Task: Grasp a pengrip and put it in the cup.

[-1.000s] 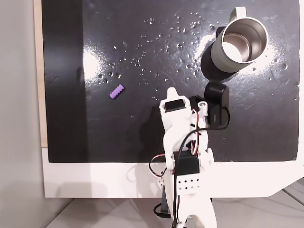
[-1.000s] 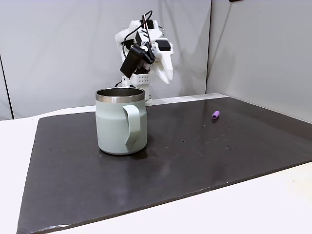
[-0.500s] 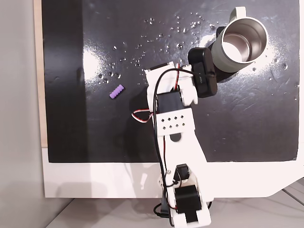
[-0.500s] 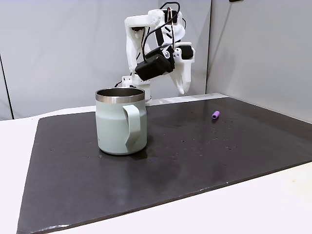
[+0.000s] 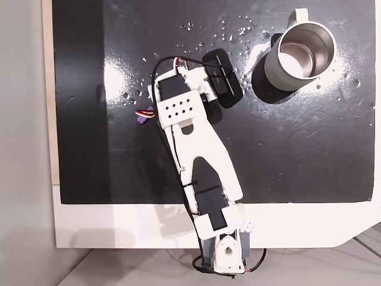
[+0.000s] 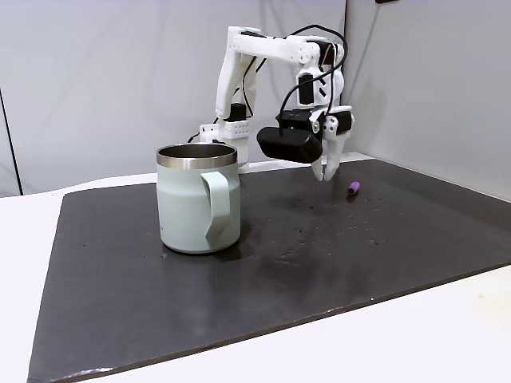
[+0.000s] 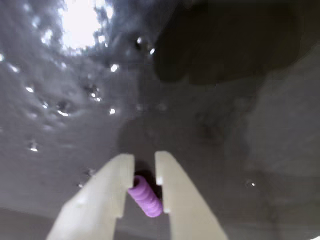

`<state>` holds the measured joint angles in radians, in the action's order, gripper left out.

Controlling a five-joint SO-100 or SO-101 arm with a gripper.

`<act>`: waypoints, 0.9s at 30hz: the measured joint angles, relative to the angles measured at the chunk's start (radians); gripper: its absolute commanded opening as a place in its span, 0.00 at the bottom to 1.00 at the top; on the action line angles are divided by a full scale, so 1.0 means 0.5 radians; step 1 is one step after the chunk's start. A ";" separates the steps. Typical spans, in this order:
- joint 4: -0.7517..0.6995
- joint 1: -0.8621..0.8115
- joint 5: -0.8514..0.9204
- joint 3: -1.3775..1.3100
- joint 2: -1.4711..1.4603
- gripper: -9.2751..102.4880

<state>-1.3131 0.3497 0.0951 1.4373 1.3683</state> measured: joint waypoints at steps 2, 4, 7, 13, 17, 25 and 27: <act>-0.034 0.028 0.006 -0.077 -0.098 0.08; -0.083 0.037 0.006 -0.129 -0.181 0.08; -0.129 0.095 0.012 -0.141 -0.236 0.08; -0.236 0.307 0.110 -0.209 -0.249 0.16; -0.313 0.433 0.141 -0.341 -0.291 0.22; -0.408 0.451 0.181 -0.614 -0.442 0.30; -0.439 0.479 0.196 -0.663 -0.512 0.30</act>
<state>-1.5324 0.5890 0.1933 1.1060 1.1121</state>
